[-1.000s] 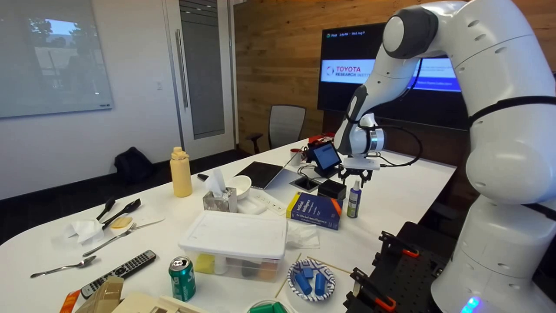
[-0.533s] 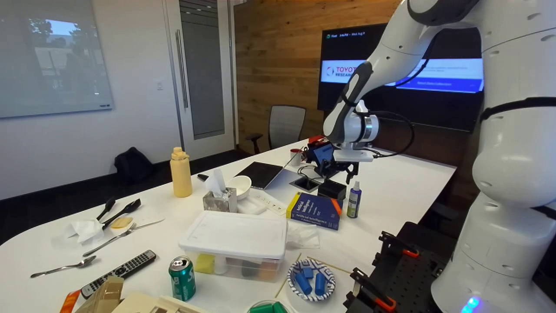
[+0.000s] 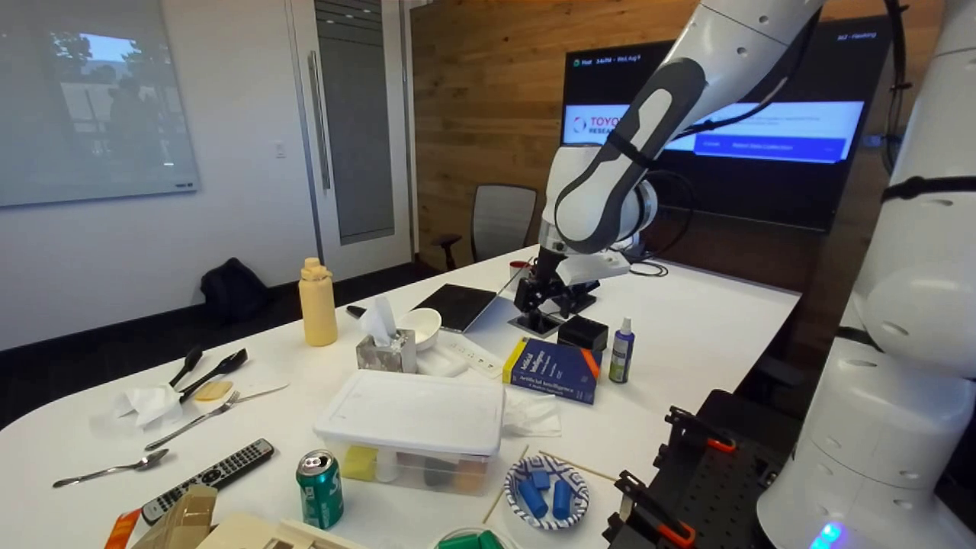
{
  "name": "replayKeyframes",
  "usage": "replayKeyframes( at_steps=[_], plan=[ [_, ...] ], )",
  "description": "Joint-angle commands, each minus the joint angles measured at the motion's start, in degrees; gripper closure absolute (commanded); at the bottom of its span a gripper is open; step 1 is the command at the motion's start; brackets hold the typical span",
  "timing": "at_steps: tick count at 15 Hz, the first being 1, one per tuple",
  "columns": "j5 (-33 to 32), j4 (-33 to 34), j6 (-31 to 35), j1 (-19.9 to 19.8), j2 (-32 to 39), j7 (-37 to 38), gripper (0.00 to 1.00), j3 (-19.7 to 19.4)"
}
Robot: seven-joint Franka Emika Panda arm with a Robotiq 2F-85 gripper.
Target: Bring the blue bottle closer to the book
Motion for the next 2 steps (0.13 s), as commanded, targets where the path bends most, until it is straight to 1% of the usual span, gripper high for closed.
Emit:
replayKeyframes(
  at_steps=[1,2],
  plan=[
    [-2.31,-3.79,-0.46,2.92,-7.09,5.64,0.00,5.26],
    [-2.30,-3.75,-1.22,3.27,-8.18,6.73,0.00,6.94]
  ],
)
